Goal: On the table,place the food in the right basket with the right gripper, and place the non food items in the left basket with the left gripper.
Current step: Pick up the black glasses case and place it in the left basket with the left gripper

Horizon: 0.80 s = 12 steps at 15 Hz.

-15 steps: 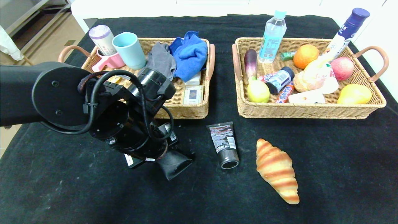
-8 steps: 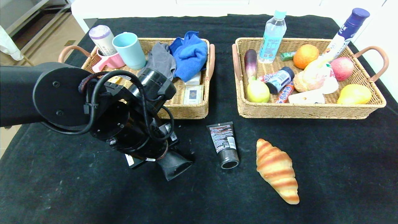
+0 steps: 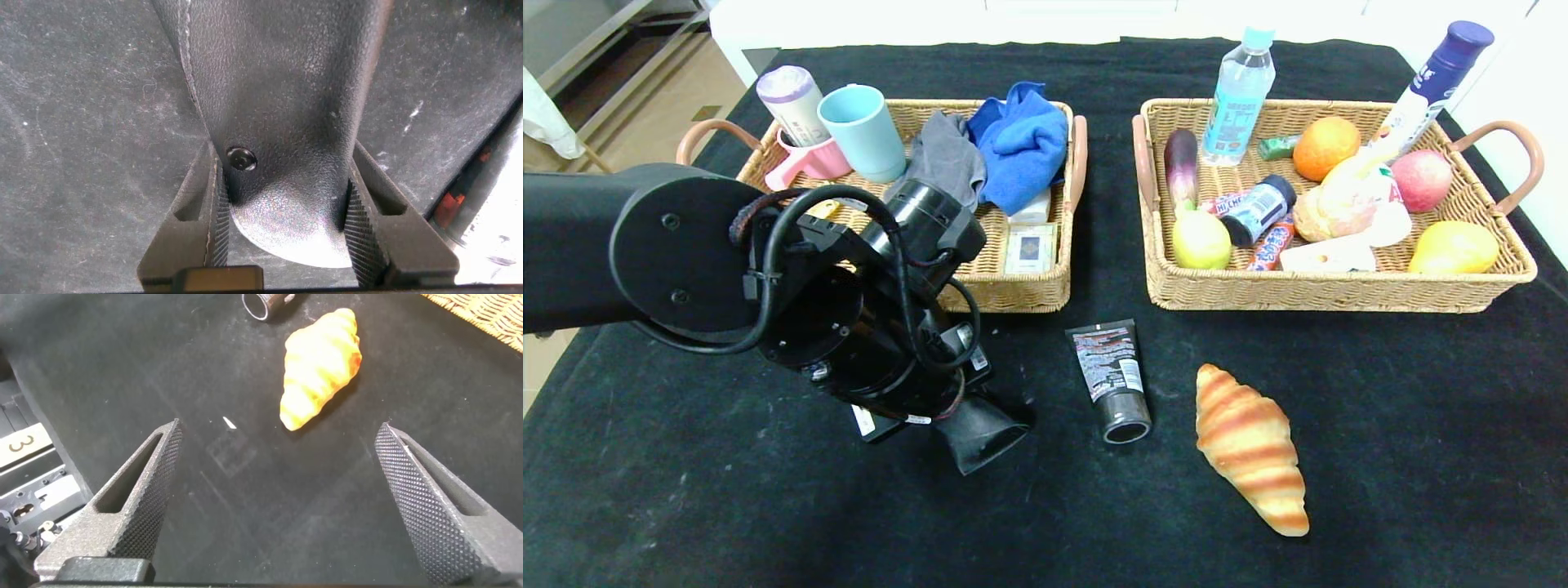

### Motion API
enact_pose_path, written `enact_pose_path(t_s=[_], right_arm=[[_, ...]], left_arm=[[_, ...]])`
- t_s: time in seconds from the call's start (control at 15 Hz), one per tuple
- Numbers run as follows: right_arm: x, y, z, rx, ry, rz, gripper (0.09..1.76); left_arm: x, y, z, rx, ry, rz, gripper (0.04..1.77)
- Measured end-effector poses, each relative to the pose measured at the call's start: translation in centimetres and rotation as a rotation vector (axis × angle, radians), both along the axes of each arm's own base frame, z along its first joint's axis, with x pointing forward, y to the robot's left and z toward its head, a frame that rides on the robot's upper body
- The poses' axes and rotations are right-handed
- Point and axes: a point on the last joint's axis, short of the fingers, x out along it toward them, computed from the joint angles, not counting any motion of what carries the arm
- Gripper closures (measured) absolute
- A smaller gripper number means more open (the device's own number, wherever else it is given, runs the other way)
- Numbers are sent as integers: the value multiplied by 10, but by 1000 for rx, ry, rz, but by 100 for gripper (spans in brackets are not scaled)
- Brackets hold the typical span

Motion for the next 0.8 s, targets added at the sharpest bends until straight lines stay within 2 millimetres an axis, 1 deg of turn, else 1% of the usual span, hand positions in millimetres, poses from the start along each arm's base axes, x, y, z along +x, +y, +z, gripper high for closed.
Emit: enact_pose_path(t_s=[0.27,0.47,0.8], right_arm=[[0,0,-1,0,2,2,14],[1,1,-2,-3,10,6,14],[3,1,-2,-6,16,6,14]], left_arm=[[-5,0,5,-2,-15,-11,98],[-21,3,16,-8,-39,-50,98],[-49,16,38,-19,-111,-103,98]])
